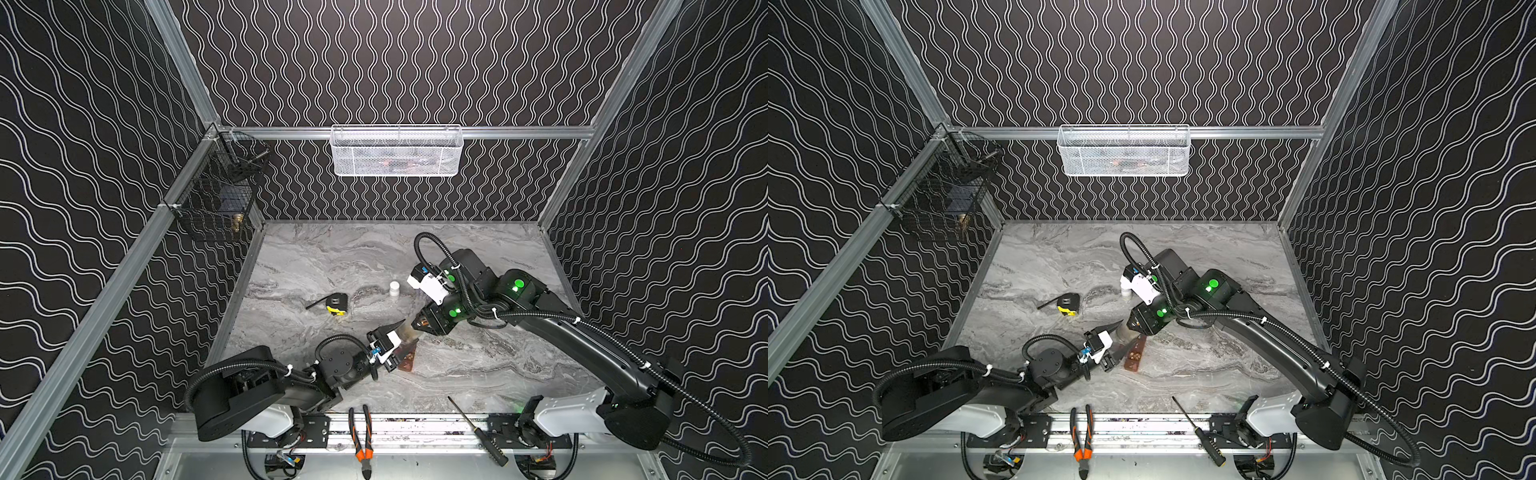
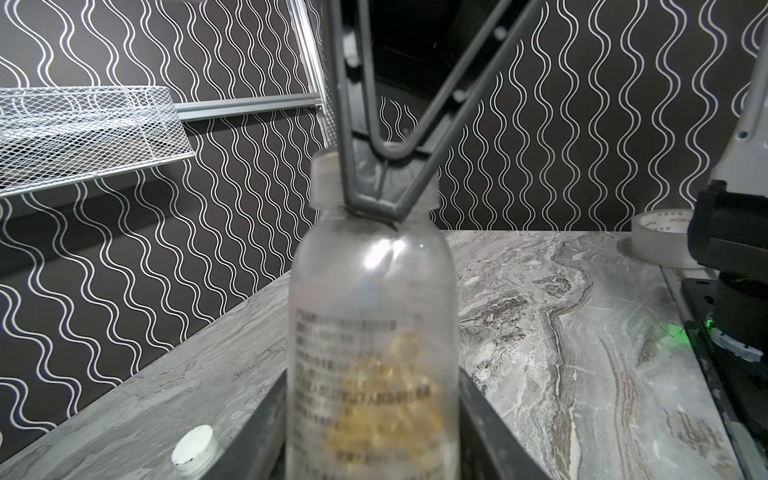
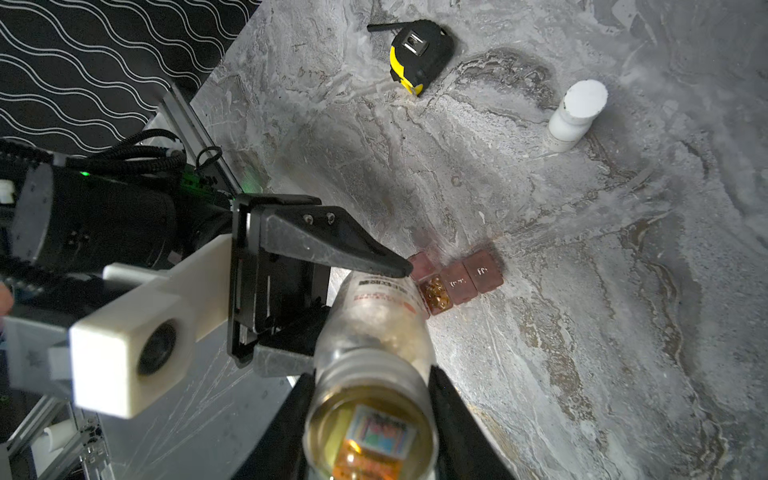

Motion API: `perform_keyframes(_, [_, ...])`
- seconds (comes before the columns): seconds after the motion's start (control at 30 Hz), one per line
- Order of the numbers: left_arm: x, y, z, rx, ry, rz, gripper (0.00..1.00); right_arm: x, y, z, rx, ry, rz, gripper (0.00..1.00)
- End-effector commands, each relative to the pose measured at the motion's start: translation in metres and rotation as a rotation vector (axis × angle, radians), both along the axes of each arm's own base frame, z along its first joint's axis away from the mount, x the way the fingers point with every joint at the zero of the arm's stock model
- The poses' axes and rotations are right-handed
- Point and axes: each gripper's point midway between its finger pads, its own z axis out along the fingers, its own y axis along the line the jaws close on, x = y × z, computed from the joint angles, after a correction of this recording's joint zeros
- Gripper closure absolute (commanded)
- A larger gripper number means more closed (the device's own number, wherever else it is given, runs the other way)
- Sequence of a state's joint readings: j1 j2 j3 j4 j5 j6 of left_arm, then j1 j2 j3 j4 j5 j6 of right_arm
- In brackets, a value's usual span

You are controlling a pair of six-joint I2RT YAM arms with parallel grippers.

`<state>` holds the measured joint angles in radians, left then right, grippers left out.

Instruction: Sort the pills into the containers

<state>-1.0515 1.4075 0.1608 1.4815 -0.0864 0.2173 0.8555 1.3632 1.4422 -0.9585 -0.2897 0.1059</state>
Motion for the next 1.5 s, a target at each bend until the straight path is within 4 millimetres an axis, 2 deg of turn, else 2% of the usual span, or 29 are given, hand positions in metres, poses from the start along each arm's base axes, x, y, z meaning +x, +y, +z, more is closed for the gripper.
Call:
perform_keyframes(0.0, [0.008, 0.007, 0.016, -0.036, -0.059, 0.068, 1.0, -0.008, 0.001, 0.0, 0.011, 0.095, -0.047, 0.71])
perform_keyframes(0.27, [0.01, 0.007, 0.016, -0.035, -0.056, 0.077, 1.0, -0.003, -0.001, -0.002, -0.013, 0.092, -0.079, 0.75])
perform_keyframes(0.33, [0.01, 0.008, 0.015, -0.037, -0.052, 0.077, 0.89, -0.002, -0.003, -0.002, -0.021, 0.084, -0.08, 0.76])
perform_keyframes(0.4, [0.01, 0.008, 0.015, -0.039, -0.048, 0.078, 0.63, -0.002, -0.004, -0.003, -0.03, 0.073, -0.075, 0.76])
perform_keyframes(0.47, [0.011, 0.008, 0.014, -0.038, -0.045, 0.081, 0.43, -0.001, -0.006, -0.004, -0.041, 0.07, -0.075, 0.76])
perform_keyframes(0.53, [0.011, 0.008, 0.013, -0.037, -0.041, 0.085, 0.35, 0.0, -0.007, -0.004, -0.049, 0.062, -0.076, 0.77])
perform_keyframes(0.7, [0.012, 0.009, 0.01, -0.03, -0.038, 0.092, 0.22, 0.004, -0.008, -0.004, -0.069, 0.044, -0.078, 0.77])
perform_keyframes(0.93, [0.012, 0.009, 0.007, -0.022, -0.036, 0.091, 0.09, 0.011, -0.007, -0.006, -0.094, 0.028, -0.087, 0.77])
perform_keyframes(1.23, [0.005, 0.004, 0.006, -0.014, -0.035, 0.039, 0.02, 0.019, -0.006, -0.004, -0.104, 0.016, -0.094, 0.77])
perform_keyframes(1.33, [0.003, 0.006, 0.005, -0.013, -0.028, 0.033, 0.01, 0.028, -0.009, -0.002, -0.109, 0.005, -0.109, 0.77])
perform_keyframes(1.47, [0.001, 0.012, 0.005, -0.019, -0.025, 0.041, 0.01, 0.053, -0.021, 0.001, -0.13, -0.023, -0.166, 0.77])
